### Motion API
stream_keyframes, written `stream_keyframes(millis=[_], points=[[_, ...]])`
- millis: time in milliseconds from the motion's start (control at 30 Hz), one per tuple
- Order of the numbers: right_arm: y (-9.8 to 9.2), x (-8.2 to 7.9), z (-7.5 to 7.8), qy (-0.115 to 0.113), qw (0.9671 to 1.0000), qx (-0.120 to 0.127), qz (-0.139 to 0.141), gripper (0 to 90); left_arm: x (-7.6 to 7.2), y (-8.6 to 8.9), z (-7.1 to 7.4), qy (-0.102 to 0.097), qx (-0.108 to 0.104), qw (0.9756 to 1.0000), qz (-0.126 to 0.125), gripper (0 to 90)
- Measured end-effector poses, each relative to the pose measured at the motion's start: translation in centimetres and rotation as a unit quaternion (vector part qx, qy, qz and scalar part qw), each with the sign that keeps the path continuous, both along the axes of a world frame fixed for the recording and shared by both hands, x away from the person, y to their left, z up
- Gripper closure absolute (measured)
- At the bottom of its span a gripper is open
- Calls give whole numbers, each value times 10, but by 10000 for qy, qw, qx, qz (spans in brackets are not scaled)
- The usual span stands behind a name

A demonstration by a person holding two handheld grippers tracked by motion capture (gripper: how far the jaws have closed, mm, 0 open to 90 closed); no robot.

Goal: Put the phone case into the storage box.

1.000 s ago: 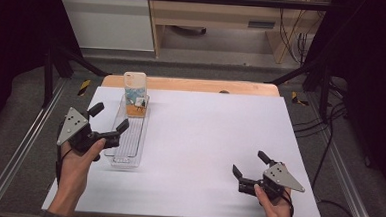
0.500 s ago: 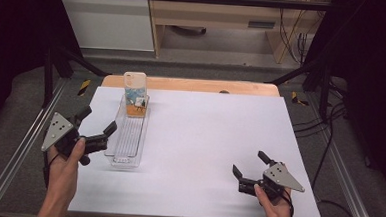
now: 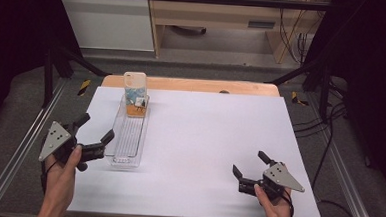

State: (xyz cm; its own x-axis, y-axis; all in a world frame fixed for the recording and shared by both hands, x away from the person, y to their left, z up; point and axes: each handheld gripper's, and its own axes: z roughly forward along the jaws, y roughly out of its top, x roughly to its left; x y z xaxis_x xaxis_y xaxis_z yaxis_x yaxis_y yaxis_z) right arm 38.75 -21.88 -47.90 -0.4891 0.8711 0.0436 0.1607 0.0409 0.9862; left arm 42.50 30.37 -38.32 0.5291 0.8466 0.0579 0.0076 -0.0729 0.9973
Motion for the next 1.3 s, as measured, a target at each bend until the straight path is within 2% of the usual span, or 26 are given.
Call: stream_keyframes(millis=[200, 667, 1300], points=[[0, 0, 0, -3, 10000, -8, 1, 23, -3, 5, -9, 44, -69, 10000, 52, 20], [0, 0, -1, -11, 10000, -35, 2, 24, -6, 7, -28, 91, -113, 9999, -2, 20], [-2, 0, -2, -94, 9999, -111, -1, 27, -9, -1, -48, 80, 28, 9998, -152, 20]])
